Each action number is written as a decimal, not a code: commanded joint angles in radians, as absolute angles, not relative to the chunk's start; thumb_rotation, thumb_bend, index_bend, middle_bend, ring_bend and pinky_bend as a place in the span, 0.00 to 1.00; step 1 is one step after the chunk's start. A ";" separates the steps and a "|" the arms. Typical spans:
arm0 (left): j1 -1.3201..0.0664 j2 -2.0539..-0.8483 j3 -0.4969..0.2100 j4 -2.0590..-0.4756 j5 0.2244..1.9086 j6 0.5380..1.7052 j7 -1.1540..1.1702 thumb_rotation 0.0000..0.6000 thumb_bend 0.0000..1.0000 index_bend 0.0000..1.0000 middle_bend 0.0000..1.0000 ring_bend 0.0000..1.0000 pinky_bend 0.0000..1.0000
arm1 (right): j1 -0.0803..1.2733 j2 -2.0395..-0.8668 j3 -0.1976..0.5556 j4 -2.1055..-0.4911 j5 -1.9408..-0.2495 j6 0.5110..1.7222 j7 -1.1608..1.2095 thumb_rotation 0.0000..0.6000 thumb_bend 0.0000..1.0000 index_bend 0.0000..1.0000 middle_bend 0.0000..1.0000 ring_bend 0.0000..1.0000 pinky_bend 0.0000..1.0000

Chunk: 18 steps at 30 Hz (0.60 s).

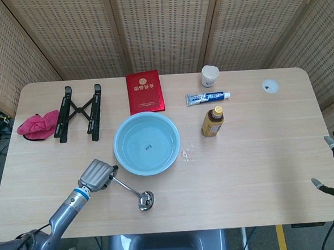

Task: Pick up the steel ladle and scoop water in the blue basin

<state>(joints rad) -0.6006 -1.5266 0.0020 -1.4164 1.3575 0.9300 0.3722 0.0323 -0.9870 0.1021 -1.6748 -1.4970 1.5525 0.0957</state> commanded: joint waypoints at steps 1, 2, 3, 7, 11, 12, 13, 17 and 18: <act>-0.601 -1.482 0.005 -1.477 1.379 0.949 0.372 1.00 0.55 0.69 0.92 0.93 1.00 | 0.032 -0.987 0.102 -1.675 -1.497 1.552 0.095 1.00 0.00 0.00 0.00 0.00 0.00; -0.602 -1.471 0.003 -1.495 1.381 0.952 0.374 1.00 0.55 0.69 0.92 0.93 1.00 | 0.032 -0.987 0.102 -1.675 -1.497 1.552 0.095 1.00 0.00 0.00 0.00 0.00 0.00; -0.603 -1.463 0.001 -1.506 1.382 0.954 0.376 1.00 0.55 0.69 0.92 0.93 1.00 | 0.032 -0.987 0.102 -1.675 -1.497 1.553 0.094 1.00 0.00 0.00 0.00 0.00 0.00; -0.610 -1.431 -0.012 -1.557 1.382 0.963 0.388 1.00 0.55 0.70 0.92 0.93 1.00 | 0.032 -0.987 0.102 -1.677 -1.497 1.554 0.094 1.00 0.00 0.00 0.00 0.00 0.00; -0.621 -1.406 -0.038 -1.609 1.370 0.971 0.394 1.00 0.55 0.70 0.92 0.93 1.00 | 0.031 -0.986 0.103 -1.676 -1.496 1.556 0.096 1.00 0.00 0.00 0.00 0.00 0.00; -0.627 -1.398 -0.051 -1.626 1.364 0.972 0.399 1.00 0.55 0.70 0.92 0.93 1.00 | 0.031 -0.986 0.104 -1.676 -1.495 1.557 0.097 1.00 0.00 0.00 0.00 0.00 0.00; -0.632 -1.392 -0.062 -1.639 1.354 0.971 0.405 1.00 0.55 0.70 0.92 0.93 1.00 | 0.031 -0.985 0.104 -1.676 -1.495 1.557 0.098 1.00 0.00 0.00 0.00 0.00 0.00; -0.685 -1.372 -0.170 -1.699 1.224 0.960 0.466 1.00 0.55 0.71 0.92 0.93 1.00 | 0.028 -0.981 0.107 -1.677 -1.492 1.562 0.107 1.00 0.00 0.00 0.00 0.00 0.00; -0.700 -1.369 -0.184 -1.707 1.183 0.949 0.495 1.00 0.55 0.71 0.92 0.93 1.00 | 0.028 -0.981 0.108 -1.676 -1.491 1.561 0.109 1.00 0.00 0.00 0.00 0.00 0.00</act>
<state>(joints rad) -0.6547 -1.3859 -0.1196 -1.6702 1.2850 0.9673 0.4259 0.0286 -0.9811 0.1074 -1.6762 -1.4909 1.5613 0.1083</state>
